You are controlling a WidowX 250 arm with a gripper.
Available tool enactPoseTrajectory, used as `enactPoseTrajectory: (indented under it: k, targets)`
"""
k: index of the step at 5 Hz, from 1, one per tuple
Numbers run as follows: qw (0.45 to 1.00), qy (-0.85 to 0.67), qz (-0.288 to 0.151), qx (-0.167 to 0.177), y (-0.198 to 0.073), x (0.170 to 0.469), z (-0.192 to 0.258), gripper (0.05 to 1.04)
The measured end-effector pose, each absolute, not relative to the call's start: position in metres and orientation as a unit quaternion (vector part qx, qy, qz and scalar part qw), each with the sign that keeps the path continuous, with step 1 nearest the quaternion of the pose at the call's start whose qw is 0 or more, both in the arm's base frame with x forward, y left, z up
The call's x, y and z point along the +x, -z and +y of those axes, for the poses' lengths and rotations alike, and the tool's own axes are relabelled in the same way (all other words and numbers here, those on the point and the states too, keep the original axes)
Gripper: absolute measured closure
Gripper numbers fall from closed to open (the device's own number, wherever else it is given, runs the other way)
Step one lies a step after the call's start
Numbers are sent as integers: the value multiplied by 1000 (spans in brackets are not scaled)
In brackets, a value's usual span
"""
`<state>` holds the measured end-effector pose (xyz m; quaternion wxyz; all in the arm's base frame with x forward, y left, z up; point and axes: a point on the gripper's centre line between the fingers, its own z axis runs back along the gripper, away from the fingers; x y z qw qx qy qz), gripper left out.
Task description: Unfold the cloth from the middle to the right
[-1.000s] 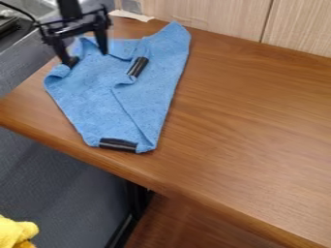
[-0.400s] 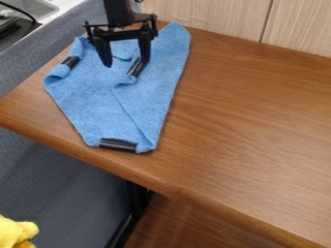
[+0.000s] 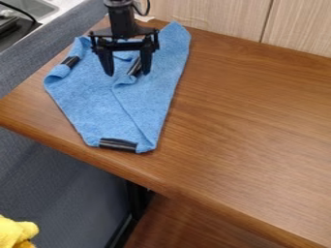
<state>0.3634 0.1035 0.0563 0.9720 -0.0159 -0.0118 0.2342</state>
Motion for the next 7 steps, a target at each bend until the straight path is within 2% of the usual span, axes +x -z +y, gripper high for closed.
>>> enactPoseTrajectory:
  k: [1, 3, 4, 5, 6, 7]
  targets:
    - [970, -244, -15, -14, -55, 368, 105, 120]
    - [968, -251, -9, -10, -50, 368, 106, 685]
    - [967, -253, -4, -11, -51, 366, 106, 892]
    - [967, -254, 2, -16, -50, 365, 104, 991]
    - [966, -258, 2, -29, -53, 364, 103, 1003]
    - [969, -244, -17, -49, -76, 368, 87, 1005]
